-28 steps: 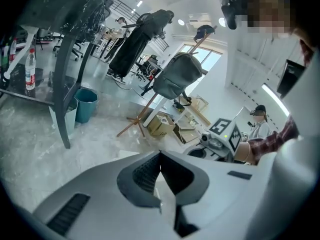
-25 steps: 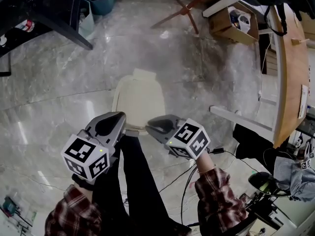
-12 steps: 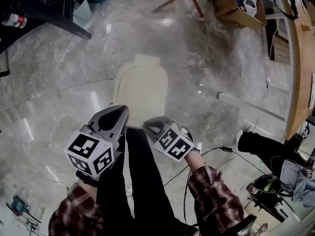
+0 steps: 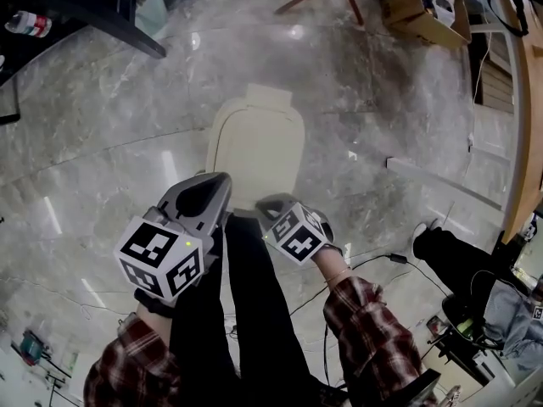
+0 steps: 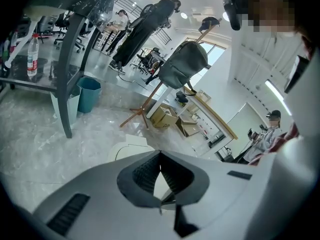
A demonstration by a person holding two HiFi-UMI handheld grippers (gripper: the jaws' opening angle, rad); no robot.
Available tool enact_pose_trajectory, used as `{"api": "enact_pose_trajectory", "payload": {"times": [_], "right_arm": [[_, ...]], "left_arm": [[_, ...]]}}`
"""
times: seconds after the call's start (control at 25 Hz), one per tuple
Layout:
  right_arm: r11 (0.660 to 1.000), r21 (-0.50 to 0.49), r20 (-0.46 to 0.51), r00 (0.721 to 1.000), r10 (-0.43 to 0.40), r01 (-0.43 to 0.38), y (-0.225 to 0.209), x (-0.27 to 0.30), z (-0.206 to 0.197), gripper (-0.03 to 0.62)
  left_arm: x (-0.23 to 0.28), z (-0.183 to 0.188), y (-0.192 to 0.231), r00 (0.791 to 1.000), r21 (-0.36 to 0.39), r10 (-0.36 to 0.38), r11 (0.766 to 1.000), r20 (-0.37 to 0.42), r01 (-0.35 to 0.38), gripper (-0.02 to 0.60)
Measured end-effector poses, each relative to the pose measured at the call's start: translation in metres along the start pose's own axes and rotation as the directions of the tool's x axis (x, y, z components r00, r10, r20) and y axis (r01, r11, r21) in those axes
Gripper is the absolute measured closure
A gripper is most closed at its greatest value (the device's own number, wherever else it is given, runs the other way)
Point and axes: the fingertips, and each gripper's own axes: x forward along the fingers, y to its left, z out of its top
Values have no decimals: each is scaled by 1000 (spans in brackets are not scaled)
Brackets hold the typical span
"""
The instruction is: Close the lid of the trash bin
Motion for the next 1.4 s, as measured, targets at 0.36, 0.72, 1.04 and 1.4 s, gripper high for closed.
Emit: {"api": "enact_pose_trajectory", "payload": {"times": [0.36, 0.72, 1.04, 1.4], "right_arm": [[1000, 26, -34, 999, 4, -3, 0, 16, -6, 580], [999, 37, -54, 999, -1, 3, -6, 26, -7, 580], [986, 162, 54, 998, -41, 32, -10, -20, 25, 580], [945, 325, 422, 899, -117, -29, 27, -201, 130, 580]], "left_arm": [[-12, 0, -1, 999, -21, -12, 1000, 30, 13, 569], [-11, 2, 5, 998, -27, -16, 999, 53, 17, 569], [-28, 34, -14, 997, 23, -21, 1000, 76, 19, 570], [-93, 118, -102, 987, 88, -70, 995, 148, 57, 569]]}}
